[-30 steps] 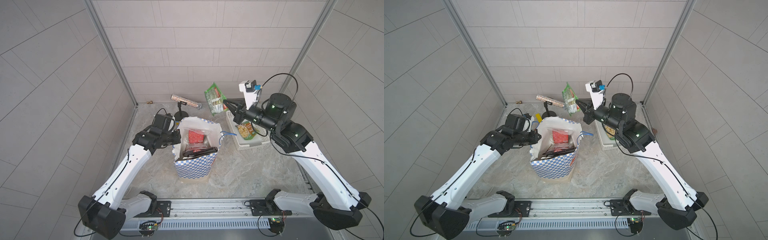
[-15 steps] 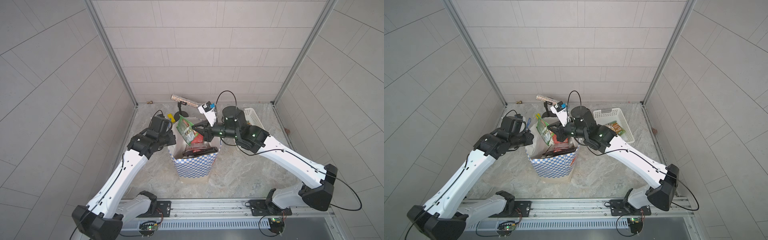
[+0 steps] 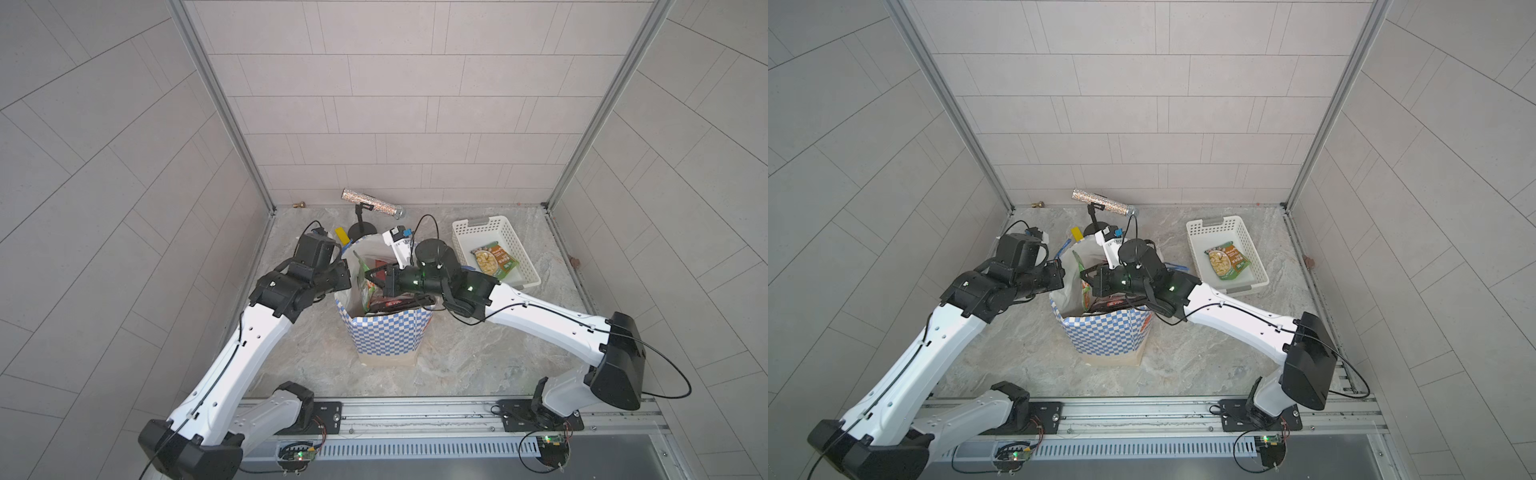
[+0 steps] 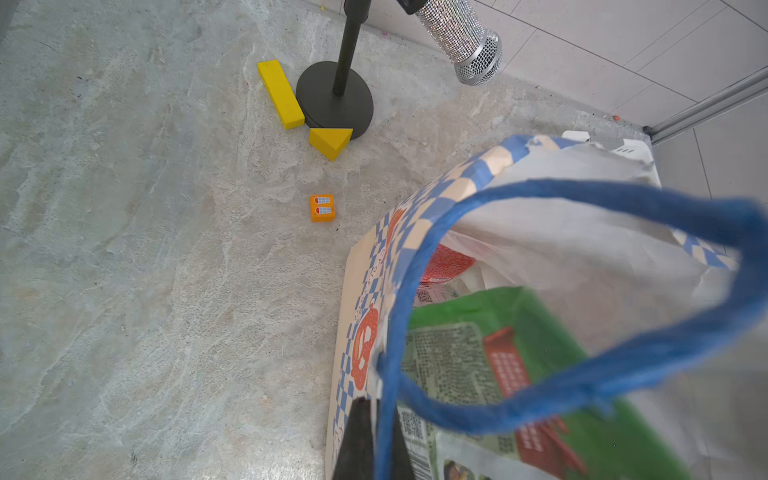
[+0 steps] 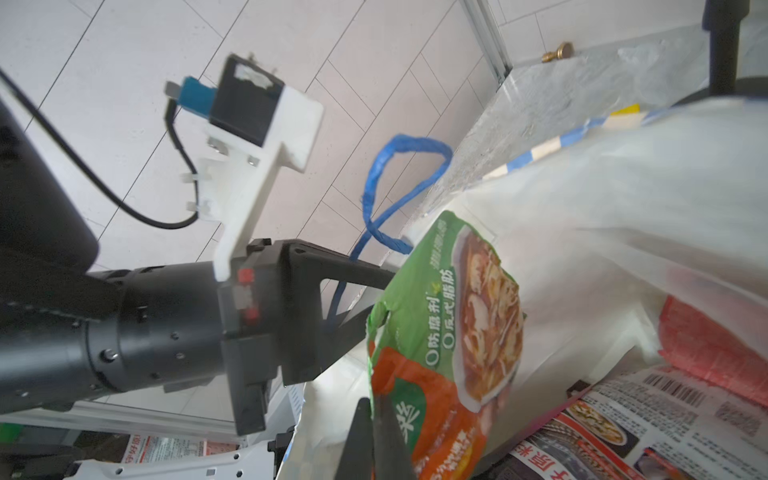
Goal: Place the condiment packets inside the bag
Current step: Place the condiment packet in the paper bag, then pick up the condiment packet from the storage box.
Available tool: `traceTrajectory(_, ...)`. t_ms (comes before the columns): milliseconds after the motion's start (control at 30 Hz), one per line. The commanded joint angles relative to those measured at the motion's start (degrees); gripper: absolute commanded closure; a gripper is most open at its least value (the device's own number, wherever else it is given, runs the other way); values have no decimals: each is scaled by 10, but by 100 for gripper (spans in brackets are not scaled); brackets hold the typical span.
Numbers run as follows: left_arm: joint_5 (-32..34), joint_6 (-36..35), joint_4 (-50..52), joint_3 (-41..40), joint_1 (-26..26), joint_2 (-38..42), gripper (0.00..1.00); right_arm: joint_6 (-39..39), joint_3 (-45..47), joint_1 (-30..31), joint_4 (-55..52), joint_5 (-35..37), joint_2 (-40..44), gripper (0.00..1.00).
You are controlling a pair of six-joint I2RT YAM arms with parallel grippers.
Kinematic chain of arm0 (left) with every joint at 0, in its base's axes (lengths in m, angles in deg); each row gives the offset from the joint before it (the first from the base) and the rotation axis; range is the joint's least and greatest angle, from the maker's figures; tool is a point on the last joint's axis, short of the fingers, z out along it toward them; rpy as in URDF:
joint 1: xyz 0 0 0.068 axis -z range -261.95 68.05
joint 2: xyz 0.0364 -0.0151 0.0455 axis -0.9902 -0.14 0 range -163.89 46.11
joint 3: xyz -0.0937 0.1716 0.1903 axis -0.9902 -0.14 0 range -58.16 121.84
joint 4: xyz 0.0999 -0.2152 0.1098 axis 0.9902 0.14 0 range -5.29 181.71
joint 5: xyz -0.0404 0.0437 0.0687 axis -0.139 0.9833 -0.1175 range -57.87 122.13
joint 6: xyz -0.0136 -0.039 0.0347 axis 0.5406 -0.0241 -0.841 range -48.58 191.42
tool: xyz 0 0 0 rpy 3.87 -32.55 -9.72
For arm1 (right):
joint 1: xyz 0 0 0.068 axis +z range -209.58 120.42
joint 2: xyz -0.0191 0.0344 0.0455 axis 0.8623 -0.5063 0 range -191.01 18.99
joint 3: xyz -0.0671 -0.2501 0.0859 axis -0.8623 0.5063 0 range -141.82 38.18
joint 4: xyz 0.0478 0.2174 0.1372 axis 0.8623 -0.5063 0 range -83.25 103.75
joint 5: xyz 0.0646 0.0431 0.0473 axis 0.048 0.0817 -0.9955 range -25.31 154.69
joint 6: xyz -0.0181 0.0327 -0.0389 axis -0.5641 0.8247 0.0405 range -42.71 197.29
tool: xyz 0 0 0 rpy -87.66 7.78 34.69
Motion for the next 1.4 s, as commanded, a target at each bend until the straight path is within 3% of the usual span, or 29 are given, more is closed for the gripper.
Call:
traceTrajectory(0, 10, 2, 5, 0, 0, 14, 100, 76, 14, 5, 73, 34, 0, 100)
traceTrajectory(267, 21, 1, 5, 3, -1, 14, 100, 126, 22, 5, 40, 43, -40, 100)
traceTrajectory(467, 20, 1, 2, -1, -1, 16, 100, 76, -19, 3, -24, 48, -50, 61)
traceTrajectory(600, 17, 0, 0, -3, 0, 14, 100, 2, -57, -2, -101, 80, -31, 49)
traceTrajectory(767, 9, -3, -5, -7, 0, 12, 100, -110, -55, -31, -169, 156, 52, 39)
traceTrajectory(933, -10, -12, -15, -11, 0, 7, 100, -128, -12, -150, -247, 183, 150, 33)
traceTrajectory(1067, -24, -15, -18, -10, -1, 2, 100, -106, 55, -337, -307, 136, 211, 24)
traceTrajectory(1200, -27, -17, -18, -11, 0, -1, 100, -110, 114, -504, -337, 56, 203, 20)
traceTrajectory(1267, -30, -18, -20, -11, 0, -3, 100, -156, 123, -533, -333, 67, 173, 19)
traceTrajectory(1367, -45, -19, -21, -11, -1, -8, 100, -239, 87, -543, -348, 89, 94, 8)
